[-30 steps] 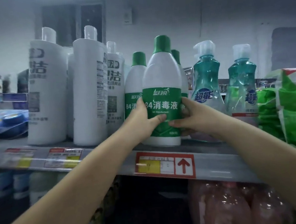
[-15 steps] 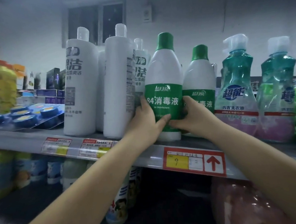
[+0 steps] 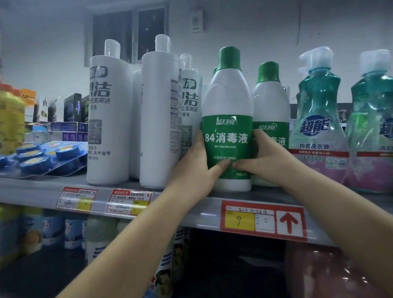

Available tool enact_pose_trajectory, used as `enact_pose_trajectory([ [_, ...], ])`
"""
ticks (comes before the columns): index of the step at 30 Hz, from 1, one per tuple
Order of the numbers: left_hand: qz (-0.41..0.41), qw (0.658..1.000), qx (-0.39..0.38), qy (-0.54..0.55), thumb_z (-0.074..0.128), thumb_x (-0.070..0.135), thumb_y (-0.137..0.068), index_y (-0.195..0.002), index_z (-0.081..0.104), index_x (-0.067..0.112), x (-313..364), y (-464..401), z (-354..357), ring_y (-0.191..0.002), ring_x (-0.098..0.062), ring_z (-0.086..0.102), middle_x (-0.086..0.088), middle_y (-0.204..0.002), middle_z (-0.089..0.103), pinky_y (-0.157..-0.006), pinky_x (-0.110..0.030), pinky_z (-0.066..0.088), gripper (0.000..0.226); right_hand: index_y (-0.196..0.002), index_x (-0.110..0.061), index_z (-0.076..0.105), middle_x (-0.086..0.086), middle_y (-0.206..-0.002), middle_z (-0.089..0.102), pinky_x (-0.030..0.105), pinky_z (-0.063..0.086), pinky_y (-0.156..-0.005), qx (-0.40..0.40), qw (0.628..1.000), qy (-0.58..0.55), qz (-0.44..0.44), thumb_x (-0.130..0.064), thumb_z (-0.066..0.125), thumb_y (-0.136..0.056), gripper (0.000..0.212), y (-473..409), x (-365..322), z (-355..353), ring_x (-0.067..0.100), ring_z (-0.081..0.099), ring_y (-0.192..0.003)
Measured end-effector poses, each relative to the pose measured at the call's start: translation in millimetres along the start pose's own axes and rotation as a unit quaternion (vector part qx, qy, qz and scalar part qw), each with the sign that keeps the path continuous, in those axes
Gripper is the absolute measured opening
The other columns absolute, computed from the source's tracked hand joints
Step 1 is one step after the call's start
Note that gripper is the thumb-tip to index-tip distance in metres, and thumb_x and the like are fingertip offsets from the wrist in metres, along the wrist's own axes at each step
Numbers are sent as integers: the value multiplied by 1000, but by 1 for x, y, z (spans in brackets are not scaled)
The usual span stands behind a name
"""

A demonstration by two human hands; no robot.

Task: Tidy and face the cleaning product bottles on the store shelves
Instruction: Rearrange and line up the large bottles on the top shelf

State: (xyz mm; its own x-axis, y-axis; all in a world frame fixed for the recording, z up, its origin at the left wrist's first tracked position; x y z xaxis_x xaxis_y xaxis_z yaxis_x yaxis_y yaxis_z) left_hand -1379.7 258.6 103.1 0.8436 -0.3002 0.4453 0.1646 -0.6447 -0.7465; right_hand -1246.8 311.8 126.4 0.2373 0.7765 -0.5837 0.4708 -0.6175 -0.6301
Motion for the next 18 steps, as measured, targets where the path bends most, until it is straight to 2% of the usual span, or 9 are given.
enact_pose_trajectory([
  [2,-3,1000,23,-14,58,44,-84,-141,20,20,4,4,-1,-119,-19,50,-1,-133,50,-98,-39,44,72,-126,-14,40,-3,-111,54,31,47,-89,24,999,26,-19,-14,73,-72,63,1,-3,-2,16,54,-106],
  [4,-5,998,56,-40,57,44,-86,-145,10,14,8,9,-2,-126,-20,43,-4,-139,41,-101,-34,39,81,-135,-15,33,2,-121,50,36,45,-98,79,993,70,-54,-21,71,-75,72,4,-9,-7,18,49,-115],
  [6,12,994,95,-44,56,38,-88,-147,5,12,12,16,-5,-131,-16,35,-4,-144,34,-103,-25,30,82,-143,-16,21,5,-136,41,33,34,-106,143,979,120,-86,-27,65,-79,78,10,-21,-9,18,38,-126],
  [8,41,991,116,-43,55,31,-90,-147,8,12,17,26,-11,-131,-13,31,-3,-145,32,-101,-19,24,76,-143,-16,19,4,-139,36,24,25,-100,195,960,153,-127,-25,61,-82,75,15,-39,-5,11,31,-125],
  [10,83,986,131,-61,53,25,-92,-146,15,11,19,38,-19,-130,-13,30,-5,-145,33,-102,-20,25,67,-140,-14,26,6,-136,39,23,26,-96,224,942,174,-178,-18,60,-82,67,19,-61,6,7,29,-116],
  [12,131,974,166,-81,52,19,-92,-141,27,10,15,49,-35,-126,-16,35,-10,-140,40,-99,-22,28,56,-134,-9,34,11,-131,44,26,32,-93,225,931,177,-227,-12,62,-80,60,21,-80,22,13,37,-113],
  [14,167,960,205,-91,48,19,-91,-134,31,10,2,54,-55,-124,-19,37,-14,-136,44,-103,-23,29,47,-131,-6,36,15,-126,48,29,36,-92,200,927,199,-247,-9,63,-78,59,19,-90,40,23,47,-111],
  [16,153,954,236,-101,43,23,-93,-133,32,7,-18,54,-80,-128,-21,33,-17,-137,41,-108,-26,24,45,-135,-4,33,15,-130,47,25,31,-96,160,930,224,-245,-11,65,-79,65,12,-95,57,26,46,-117],
  [18,93,955,256,-114,46,26,-94,-136,29,1,-42,50,-106,-134,-22,25,-18,-143,33,-112,-32,19,51,-143,-7,22,11,-140,39,20,23,-102,116,940,226,-230,-20,64,-83,75,3,-96,74,23,38,-129],
])
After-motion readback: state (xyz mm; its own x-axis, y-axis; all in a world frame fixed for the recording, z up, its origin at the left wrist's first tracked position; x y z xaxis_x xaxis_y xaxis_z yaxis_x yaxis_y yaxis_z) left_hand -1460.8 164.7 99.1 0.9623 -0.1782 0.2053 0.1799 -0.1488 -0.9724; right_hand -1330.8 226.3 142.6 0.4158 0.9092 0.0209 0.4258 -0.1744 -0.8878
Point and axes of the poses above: each hand's wrist, its own y-axis away from the middle knuckle, its own z-axis out of the palm, x = y × z, the point moved 4 cm from there along -y, towards the middle knuckle
